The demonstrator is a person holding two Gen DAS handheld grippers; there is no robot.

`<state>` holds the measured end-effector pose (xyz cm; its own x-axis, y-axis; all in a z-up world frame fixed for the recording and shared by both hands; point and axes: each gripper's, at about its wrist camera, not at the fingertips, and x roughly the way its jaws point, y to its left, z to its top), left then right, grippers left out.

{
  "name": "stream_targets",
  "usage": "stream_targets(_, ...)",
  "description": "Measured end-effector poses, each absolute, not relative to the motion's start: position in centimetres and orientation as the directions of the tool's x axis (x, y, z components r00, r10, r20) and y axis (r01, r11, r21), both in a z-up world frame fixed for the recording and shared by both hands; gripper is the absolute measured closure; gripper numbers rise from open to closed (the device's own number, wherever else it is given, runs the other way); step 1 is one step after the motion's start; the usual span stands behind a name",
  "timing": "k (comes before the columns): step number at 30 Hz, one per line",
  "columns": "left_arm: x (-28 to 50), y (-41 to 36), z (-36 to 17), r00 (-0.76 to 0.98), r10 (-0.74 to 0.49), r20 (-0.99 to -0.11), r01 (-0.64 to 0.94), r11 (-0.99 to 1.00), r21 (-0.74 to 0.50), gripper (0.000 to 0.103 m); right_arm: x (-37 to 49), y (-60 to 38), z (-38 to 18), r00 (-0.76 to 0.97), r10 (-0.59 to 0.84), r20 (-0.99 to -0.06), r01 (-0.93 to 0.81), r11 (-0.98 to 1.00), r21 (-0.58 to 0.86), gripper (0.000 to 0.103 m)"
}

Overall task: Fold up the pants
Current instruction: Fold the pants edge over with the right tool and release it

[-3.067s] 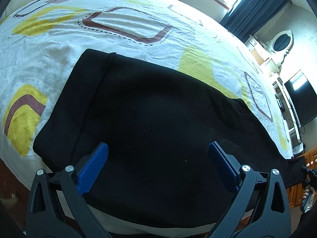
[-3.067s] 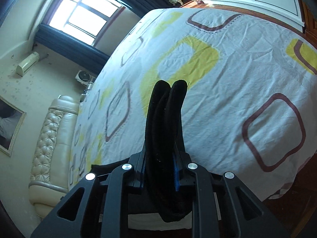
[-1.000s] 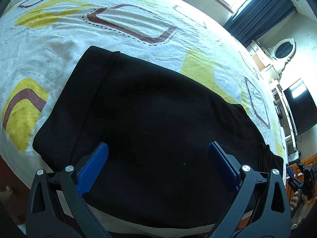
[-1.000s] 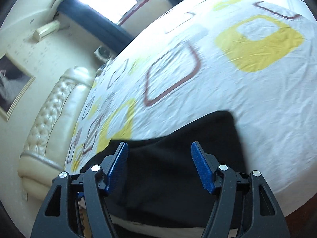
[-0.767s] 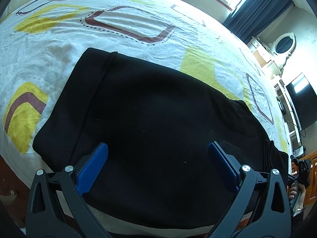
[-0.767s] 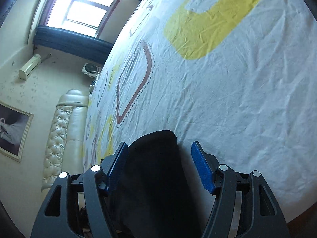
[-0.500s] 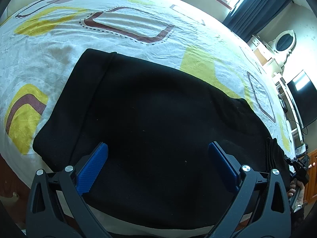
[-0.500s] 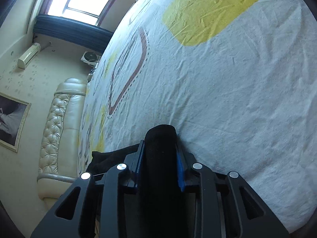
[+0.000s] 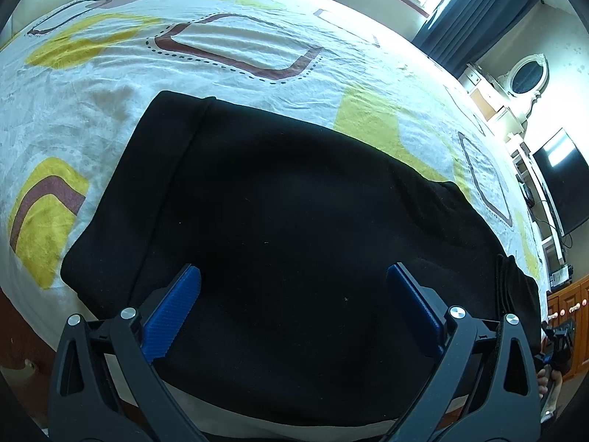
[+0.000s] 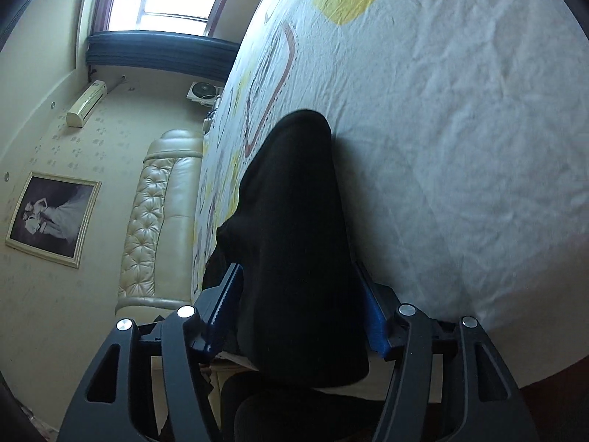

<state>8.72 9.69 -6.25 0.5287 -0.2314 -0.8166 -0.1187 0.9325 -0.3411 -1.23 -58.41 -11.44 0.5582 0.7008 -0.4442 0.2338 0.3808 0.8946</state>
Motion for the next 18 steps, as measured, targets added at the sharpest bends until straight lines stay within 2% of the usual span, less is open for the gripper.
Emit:
stream_targets(2,8.7,9.7,-6.2,0.529,-0.232,-0.816,-0.117,0.933,-0.341,0.003,-2.2,-58.1,-11.7,0.563,0.698,-0.442,0.229,0.383,0.895,0.049)
stream_targets(4,8.6,9.7,-6.2,0.528,-0.236,-0.816,-0.113,0.933,-0.343,0.003,-2.5,-58.0,-11.8,0.543,0.67,-0.506,0.249,0.447,0.859,0.075)
stream_targets(8,8.4,10.1,-6.2,0.531,-0.256,-0.808,-0.108,0.925,-0.364,0.003,-2.5,-57.8,-11.6,0.539,0.641,-0.546,0.247,0.499,0.83,0.076)
stream_targets(11,8.4,10.3,-6.2,0.529,-0.272,-0.803,-0.093,0.923,-0.374,0.003,-2.6,-57.5,-10.5,0.554,0.624,-0.552,0.258,0.501,0.826,0.07)
stream_targets(15,8.3,10.2,-6.2,0.526,-0.281,-0.803,-0.064,0.928,-0.366,0.003,-3.7,-57.2,-8.3,0.605,0.507,-0.614,0.317,0.553,0.77,0.039)
stream_targets(18,8.2,10.0,-6.3,0.522,-0.28,-0.806,-0.043,0.935,-0.352,0.003,-4.4,-55.8,-5.4,0.63,0.369,-0.683,0.335,0.665,0.668,0.038)
